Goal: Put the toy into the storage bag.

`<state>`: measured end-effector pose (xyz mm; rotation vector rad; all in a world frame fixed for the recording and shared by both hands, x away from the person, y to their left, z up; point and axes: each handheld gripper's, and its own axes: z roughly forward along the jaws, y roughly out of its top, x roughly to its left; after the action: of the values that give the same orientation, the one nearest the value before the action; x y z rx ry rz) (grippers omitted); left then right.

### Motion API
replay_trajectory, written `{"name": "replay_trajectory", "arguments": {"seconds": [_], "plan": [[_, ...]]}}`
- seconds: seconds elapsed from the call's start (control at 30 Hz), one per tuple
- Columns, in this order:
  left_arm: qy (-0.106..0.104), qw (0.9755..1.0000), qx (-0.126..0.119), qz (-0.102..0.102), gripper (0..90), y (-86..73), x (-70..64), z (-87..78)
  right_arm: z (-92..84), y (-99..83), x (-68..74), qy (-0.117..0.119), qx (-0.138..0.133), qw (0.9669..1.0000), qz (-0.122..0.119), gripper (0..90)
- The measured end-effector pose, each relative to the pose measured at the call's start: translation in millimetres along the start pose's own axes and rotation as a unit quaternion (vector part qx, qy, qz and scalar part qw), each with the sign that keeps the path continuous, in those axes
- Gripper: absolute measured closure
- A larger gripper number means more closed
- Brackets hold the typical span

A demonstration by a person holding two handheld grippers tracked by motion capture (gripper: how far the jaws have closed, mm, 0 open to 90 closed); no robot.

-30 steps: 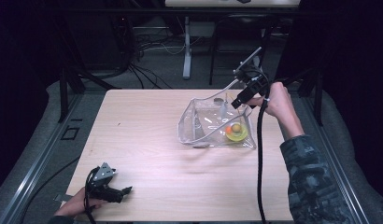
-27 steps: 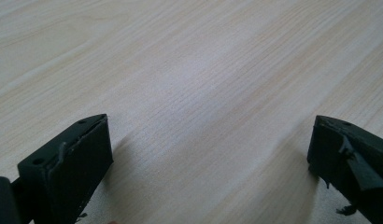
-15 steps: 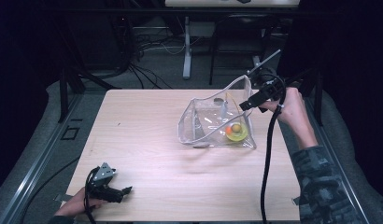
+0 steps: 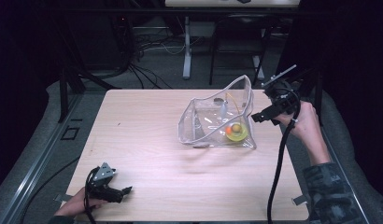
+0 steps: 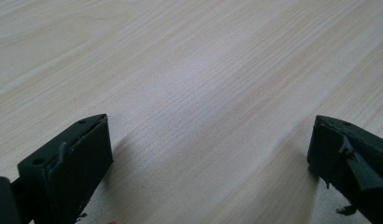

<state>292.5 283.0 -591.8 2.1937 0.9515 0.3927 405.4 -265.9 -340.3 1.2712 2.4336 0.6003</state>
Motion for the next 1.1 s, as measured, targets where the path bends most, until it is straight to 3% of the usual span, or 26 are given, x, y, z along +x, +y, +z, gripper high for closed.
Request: {"name": "replay_trajectory", "arguments": {"seconds": [0.2, 0.5, 0.7, 0.87, 1.1], "plan": [[0.003, 1.0, -0.005, -0.003, 0.0, -0.4, -0.6, 0.8, 11.4, -25.1, -5.9, -0.005, -0.004, 0.9998, 0.019, 0.0], [0.004, 1.0, -0.004, 0.0, 0.0, -0.3, -0.4, 0.7, 40.0, -62.4, -13.0, 0.007, 0.022, 0.999, 0.038, 0.0], [0.004, 1.0, -0.004, 0.0, 0.0, -0.3, -0.3, 0.8, 56.4, -83.2, -15.1, 0.013, 0.006, 0.9985, 0.053, 0.0], [0.004, 1.0, -0.004, 0.0, 0.0, -0.3, -0.3, 0.7, 76.4, -102.1, -12.9, 0.025, 0.03, 0.9975, 0.058, 0.0], [0.004, 1.0, -0.004, -0.001, 0.0, -0.3, -0.4, 0.7, 107.3, -134.9, -7.8, 0.041, 0.043, 0.9948, 0.083, 0.0]]}}
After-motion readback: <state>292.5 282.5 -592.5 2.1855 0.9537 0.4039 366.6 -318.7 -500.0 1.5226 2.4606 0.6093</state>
